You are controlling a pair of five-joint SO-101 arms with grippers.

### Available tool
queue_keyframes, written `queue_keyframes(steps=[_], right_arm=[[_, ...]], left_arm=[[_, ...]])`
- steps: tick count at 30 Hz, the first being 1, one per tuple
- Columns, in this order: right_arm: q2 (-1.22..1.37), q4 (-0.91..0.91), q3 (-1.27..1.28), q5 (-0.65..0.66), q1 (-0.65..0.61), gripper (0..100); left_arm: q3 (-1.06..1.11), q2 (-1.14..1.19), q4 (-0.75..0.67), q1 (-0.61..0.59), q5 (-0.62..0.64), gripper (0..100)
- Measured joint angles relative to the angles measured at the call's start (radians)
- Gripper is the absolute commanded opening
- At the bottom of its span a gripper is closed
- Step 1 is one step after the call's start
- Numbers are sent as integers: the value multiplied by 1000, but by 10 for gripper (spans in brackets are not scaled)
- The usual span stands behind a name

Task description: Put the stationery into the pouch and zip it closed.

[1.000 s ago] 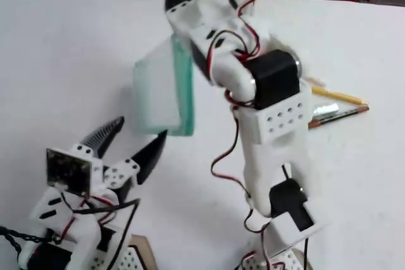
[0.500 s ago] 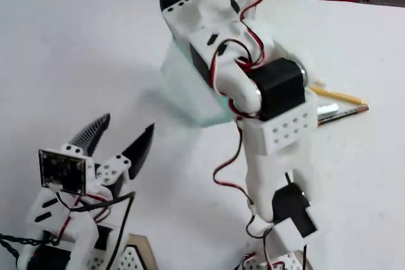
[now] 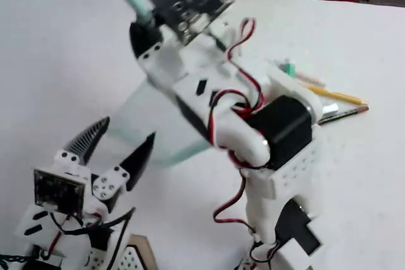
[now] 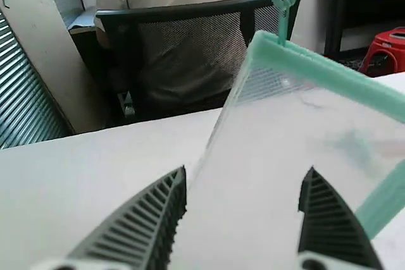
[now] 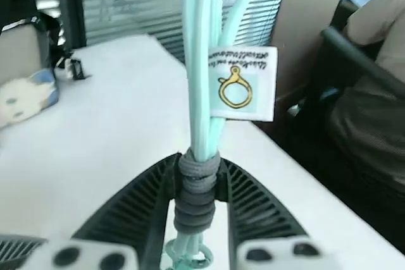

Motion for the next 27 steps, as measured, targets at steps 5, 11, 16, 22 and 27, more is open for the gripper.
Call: queue_keyframes(steps=[5, 11, 16, 22, 27], right_arm=[[0, 84, 0, 20, -12, 20], [-32, 140, 0, 106, -104, 20], [-98, 143, 0, 112, -204, 20], [-144, 143, 0, 112, -301, 20], [-158, 143, 29, 112, -299, 20]], left_arm=[[-2, 0, 17, -3, -25, 283], [-2, 0, 15, -3, -75, 283], [-3, 0, 15, 17, -157, 284], [-3, 0, 15, 17, -230, 283], [-3, -2, 41, 61, -232, 282]])
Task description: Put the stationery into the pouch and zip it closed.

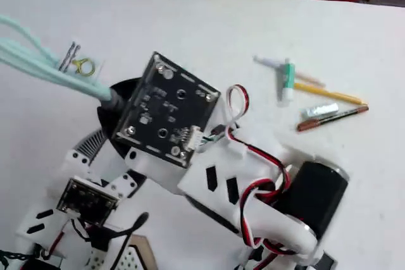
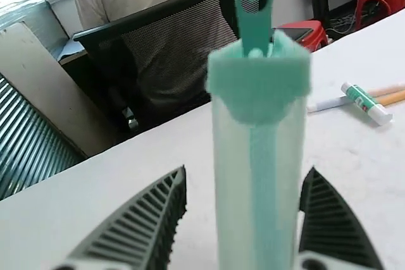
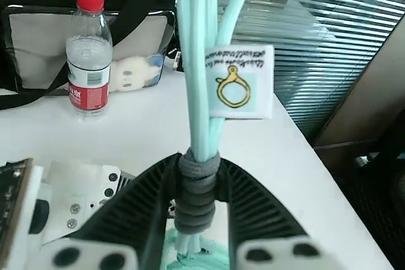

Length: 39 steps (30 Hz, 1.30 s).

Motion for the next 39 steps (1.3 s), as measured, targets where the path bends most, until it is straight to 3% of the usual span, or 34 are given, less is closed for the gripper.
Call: queue_keyframes(steps=[5, 12, 15, 20, 24, 28, 32, 36, 39], right_arm=[[-2, 0, 77, 0, -8, 20], [-5, 0, 78, 0, -6, 19], [-5, 0, 83, 5, -6, 19], [-5, -3, 84, 9, 38, 20], [-5, -54, 91, 9, 147, 19], [-5, -61, 92, 9, 170, 19], [-6, -61, 110, 9, 187, 19], [-5, -77, 196, 11, 235, 19], [-6, -118, 241, 9, 265, 19]], left_arm=[[38, 0, -11, 38, 54, 282], [198, 0, -150, 38, 308, 281], [258, 0, -164, 37, 387, 223], [269, 3, -180, 46, 410, 14], [273, 14, -325, 106, 411, 56], [276, 9, -445, 207, 410, 60], [276, 153, -551, 221, 411, 60], [249, 420, -724, 203, 413, 57], [158, 634, -772, 196, 414, 57]])
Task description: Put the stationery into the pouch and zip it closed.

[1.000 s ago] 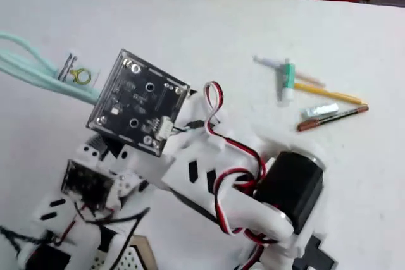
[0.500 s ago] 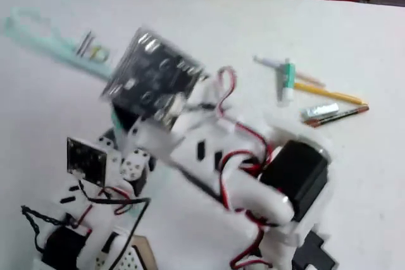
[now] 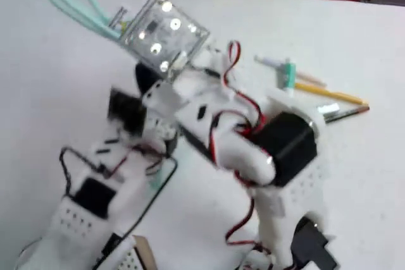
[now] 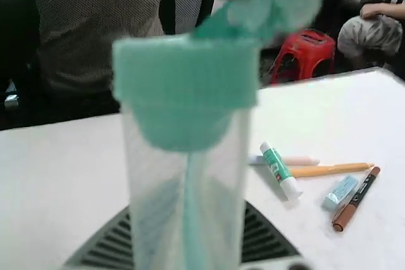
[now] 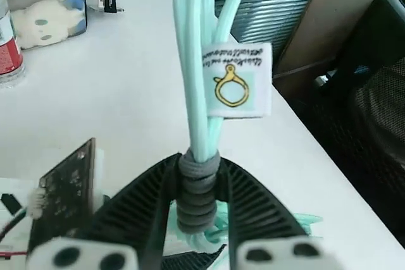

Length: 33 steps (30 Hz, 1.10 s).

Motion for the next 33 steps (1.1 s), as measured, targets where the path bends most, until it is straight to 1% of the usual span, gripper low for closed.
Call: queue_keyframes(steps=[3, 7, 12, 15, 18, 22, 25, 28, 30, 33], right_arm=[[-2, -37, 41, -2, 71, 19], [0, -75, 138, -2, 152, 19], [-2, -132, 295, -2, 187, 19], [-28, -144, 351, -2, 186, 19], [-58, -155, 399, -2, 167, 19], [-91, -157, 462, -2, 126, 19], [-143, -158, 523, -3, 92, 19], [-180, -158, 565, -34, 64, 19], [-204, -158, 586, -49, 54, 19], [-226, -158, 603, -54, 48, 19]], left_arm=[[-75, 149, -20, 2, 2, 58], [-94, 255, -26, -2, 3, 59], [-112, 328, -28, -26, 2, 67], [-110, 310, 23, -43, -14, 139], [-100, 241, 123, -48, -75, 214], [-34, 80, 261, -48, -106, 221], [41, -61, 334, -46, -115, 222], [109, -229, 414, -46, -138, 222], [140, -333, 470, -46, -169, 222], [161, -477, 555, -46, -180, 224]])
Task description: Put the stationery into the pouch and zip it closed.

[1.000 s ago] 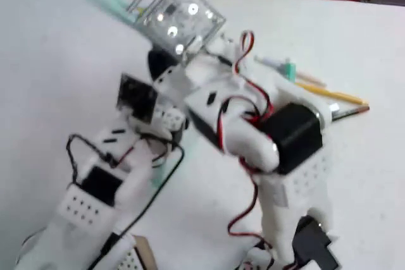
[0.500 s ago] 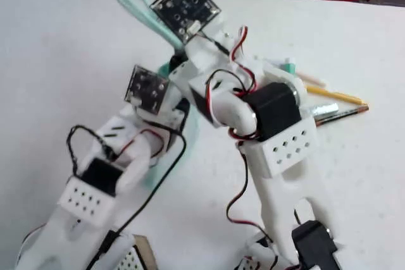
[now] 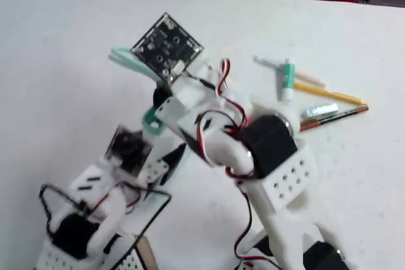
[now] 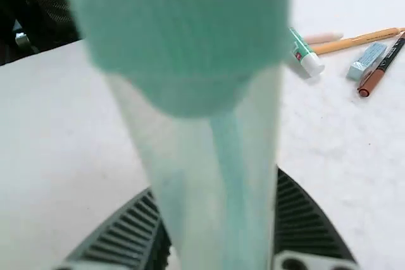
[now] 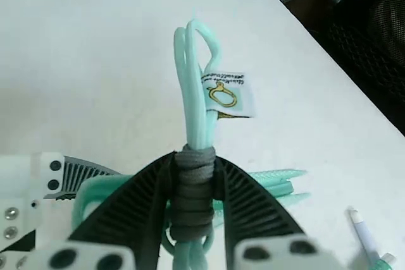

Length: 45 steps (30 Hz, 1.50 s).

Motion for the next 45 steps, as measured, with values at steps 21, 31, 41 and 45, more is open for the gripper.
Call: queue_keyframes(steps=[21, 31, 41, 45], right_arm=[[-52, -63, 152, 0, -121, 19], [-104, -71, 163, 0, -120, 19], [-114, -158, 258, 0, -107, 19], [-114, -181, 262, 0, -68, 19]], left_arm=[[-170, -153, 281, -23, -26, 243], [-20, -155, 172, -31, -77, 206], [48, -149, 57, -29, -6, 35], [51, -149, 49, -20, -5, 33]])
